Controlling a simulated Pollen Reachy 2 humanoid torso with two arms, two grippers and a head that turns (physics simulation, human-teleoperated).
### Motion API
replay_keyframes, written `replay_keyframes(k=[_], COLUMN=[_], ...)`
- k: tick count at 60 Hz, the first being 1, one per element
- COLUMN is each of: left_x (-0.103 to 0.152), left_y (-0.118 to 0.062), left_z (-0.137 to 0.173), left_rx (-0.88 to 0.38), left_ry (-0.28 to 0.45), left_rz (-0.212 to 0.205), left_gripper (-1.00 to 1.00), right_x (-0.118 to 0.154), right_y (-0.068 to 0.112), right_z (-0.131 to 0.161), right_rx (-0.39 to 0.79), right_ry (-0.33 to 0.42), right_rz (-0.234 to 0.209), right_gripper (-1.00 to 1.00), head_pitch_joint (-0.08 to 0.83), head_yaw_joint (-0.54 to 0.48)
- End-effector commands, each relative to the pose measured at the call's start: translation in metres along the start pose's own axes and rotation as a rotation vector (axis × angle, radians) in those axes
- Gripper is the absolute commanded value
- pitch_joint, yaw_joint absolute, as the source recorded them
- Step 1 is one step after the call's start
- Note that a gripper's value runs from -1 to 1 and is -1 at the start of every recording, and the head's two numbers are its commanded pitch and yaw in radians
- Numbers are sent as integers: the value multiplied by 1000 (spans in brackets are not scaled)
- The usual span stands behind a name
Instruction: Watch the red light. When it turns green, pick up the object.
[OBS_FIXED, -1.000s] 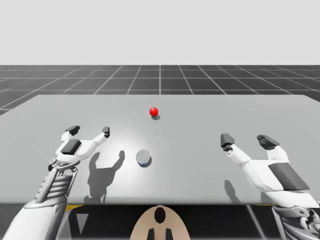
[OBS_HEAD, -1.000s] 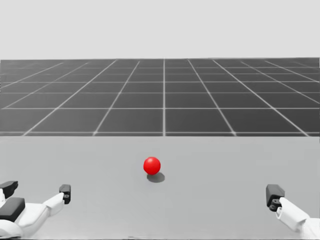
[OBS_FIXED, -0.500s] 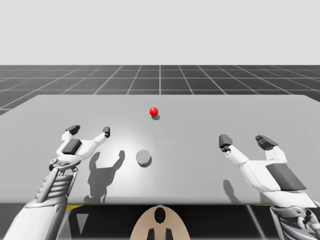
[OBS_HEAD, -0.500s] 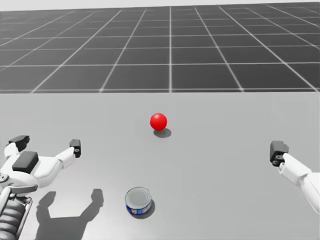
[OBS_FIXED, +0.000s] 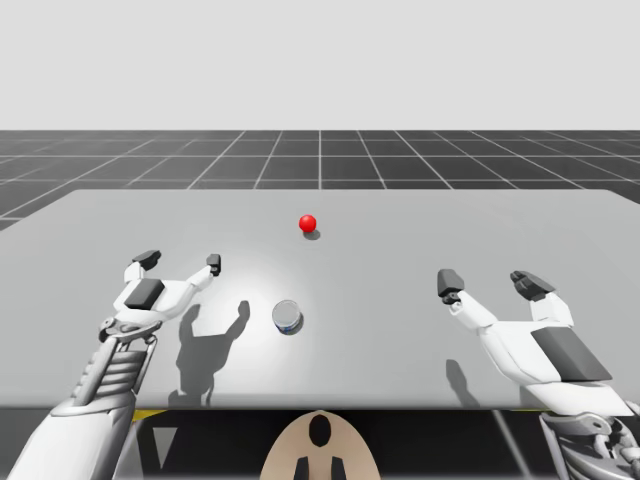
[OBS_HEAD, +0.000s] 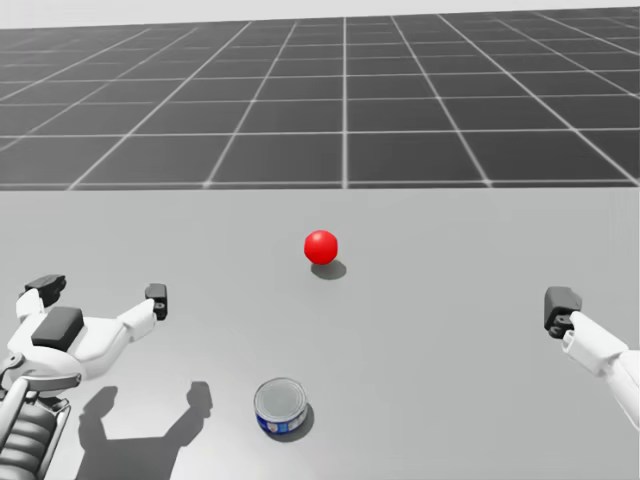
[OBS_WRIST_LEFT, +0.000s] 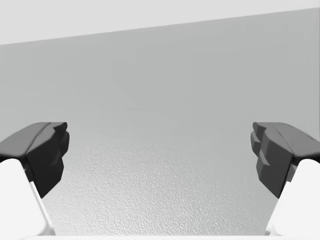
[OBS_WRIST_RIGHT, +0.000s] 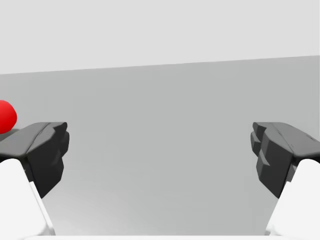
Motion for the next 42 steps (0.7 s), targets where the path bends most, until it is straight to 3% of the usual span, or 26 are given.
replay_keyframes(k=[1, 32, 42], left_x=[0, 0, 0], left_y=[0, -2, -2], left_z=[0, 0, 0], left_rx=[-2, -5, -5], left_ry=[1, 4, 5], left_rz=[-1, -2, -3], left_gripper=[-1000, -1000, -1000], right_x=[-1, -2, -3], right_y=[1, 1, 1], right_z=[0, 0, 0], right_rx=[-2, -4, -2], right_ry=[1, 5, 10], right_rz=[-14, -10, -9], right_gripper=[-1000, -1000, -1000], head_pitch_joint=[410, 414, 500], head_yaw_joint=[54, 56, 95])
